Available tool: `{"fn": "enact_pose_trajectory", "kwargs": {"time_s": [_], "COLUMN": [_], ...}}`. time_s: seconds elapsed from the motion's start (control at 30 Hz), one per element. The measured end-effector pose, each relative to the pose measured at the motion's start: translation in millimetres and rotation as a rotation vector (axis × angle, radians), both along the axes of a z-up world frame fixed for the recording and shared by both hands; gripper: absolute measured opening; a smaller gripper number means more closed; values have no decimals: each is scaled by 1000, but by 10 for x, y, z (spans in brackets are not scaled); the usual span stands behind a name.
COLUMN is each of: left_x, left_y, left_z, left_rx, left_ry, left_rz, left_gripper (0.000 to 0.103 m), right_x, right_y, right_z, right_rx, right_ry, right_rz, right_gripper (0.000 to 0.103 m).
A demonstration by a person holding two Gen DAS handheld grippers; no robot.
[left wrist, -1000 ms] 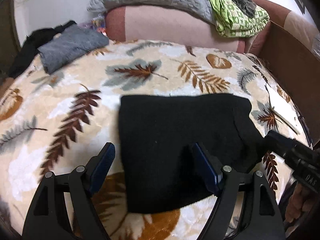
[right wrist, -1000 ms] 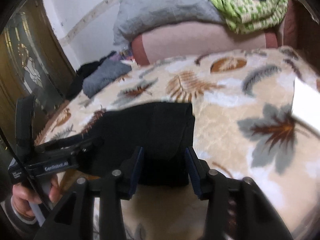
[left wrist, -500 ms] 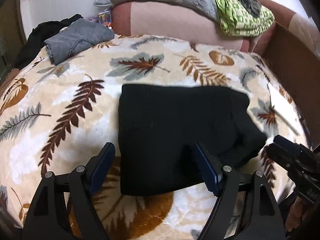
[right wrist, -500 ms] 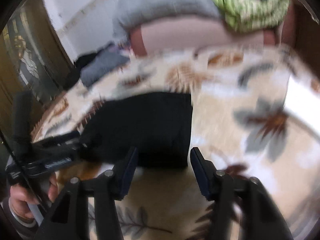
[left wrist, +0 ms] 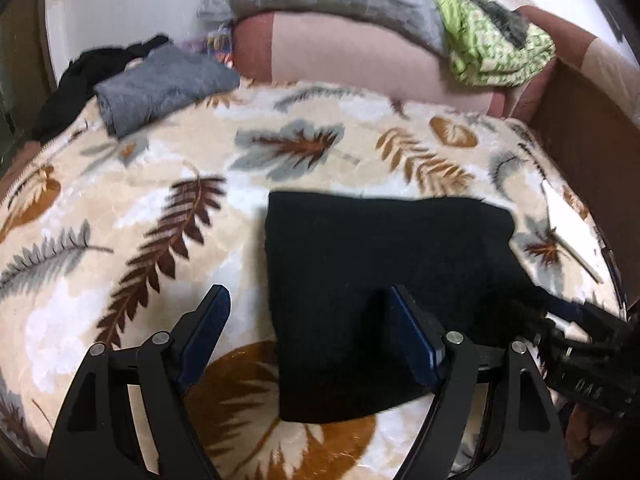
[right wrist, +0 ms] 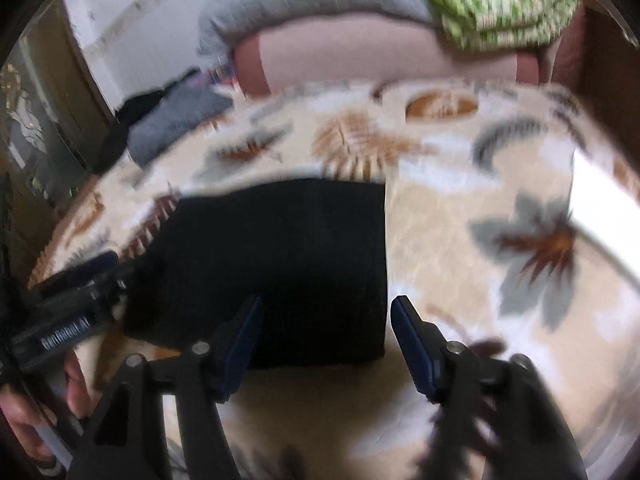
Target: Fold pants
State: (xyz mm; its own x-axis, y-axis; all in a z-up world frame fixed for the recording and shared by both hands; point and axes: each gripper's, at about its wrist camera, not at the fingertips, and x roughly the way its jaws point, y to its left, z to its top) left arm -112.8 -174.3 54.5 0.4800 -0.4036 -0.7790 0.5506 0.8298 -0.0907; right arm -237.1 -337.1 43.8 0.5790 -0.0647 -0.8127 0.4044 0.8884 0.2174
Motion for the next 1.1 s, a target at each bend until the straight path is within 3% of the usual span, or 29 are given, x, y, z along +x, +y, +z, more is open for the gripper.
{"fn": "enact_pose_trajectory", "kwargs": {"time_s": [0.1, 0.3, 0.47, 0.6, 0.93, 1.1], "left_x": [44, -12, -97, -110, -31, 18], "left_y": [-3, 20, 90, 234, 238, 224], "left_z": [-84, -67, 37, 80, 4, 32], "left_rx": [-11, -27, -5, -27, -40, -74], "left_ry": [28, -6, -80, -121, -84, -73], "left_rz": [15, 21, 15, 44, 29, 18], "left_gripper": [81, 81, 81, 81, 81, 81], "right_x": [-50, -121, -44, 58, 59, 121], "right_y": [-24, -2, 50, 96, 27, -7], "right_z": [-46, 326, 480, 411, 223, 292], "right_rx": [25, -37, -27, -30, -36, -65], "right_ry": [-25, -142, -210, -176, -98, -97], "right_rz": [-17, -42, -25, -6, -56, -51], "right_gripper": [71, 71, 74, 74, 75, 74]}}
